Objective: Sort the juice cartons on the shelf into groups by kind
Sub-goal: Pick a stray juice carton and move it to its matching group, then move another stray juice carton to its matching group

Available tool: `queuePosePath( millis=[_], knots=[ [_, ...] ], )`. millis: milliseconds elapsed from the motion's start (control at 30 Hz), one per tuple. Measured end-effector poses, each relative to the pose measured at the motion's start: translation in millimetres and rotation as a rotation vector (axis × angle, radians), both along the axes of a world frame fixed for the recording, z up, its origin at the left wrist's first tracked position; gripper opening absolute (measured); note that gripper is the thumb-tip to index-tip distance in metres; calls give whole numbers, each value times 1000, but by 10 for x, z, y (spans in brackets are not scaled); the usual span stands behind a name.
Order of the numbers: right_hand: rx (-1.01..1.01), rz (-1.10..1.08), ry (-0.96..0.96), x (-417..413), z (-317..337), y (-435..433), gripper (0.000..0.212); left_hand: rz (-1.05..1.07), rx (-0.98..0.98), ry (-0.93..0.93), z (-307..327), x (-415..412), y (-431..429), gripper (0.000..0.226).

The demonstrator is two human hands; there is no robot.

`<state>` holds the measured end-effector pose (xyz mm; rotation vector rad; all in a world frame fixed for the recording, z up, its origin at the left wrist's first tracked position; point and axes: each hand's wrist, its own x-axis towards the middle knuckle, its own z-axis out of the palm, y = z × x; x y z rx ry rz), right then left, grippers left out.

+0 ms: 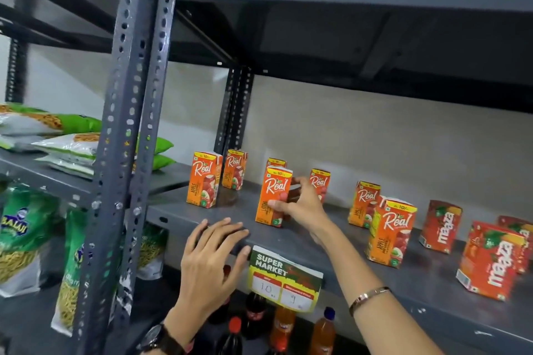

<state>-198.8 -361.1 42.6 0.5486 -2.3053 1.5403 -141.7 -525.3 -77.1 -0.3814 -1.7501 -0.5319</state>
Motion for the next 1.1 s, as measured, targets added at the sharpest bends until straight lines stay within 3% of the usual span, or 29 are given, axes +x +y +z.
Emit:
queuePosePath(
  millis=[167,267,367,500,700,867,1100],
  knots=[
    [19,52,16,129,4,51,56,-29,46,36,-9,-6,43,31],
    [31,-10,133,275,52,231,64,-96,114,110,38,46,181,31],
    [-26,3,261,547,176,580,58,-207,179,156,198,169,532,31],
    [-124,-25,414,1065,372,1268,51,-427,240,191,456,432,1303,24],
    [-132,-276,541,1873,441,2626,45,-869,290,143,720,975,2845,22],
    [-156,-565,573,2438,324,3973,40,-1076,84,-41,714,1489,4131,26],
    [-241,-867,466,2774,-24,5627,38,-931,-389,-52,605,1714,5242,30]
  ],
)
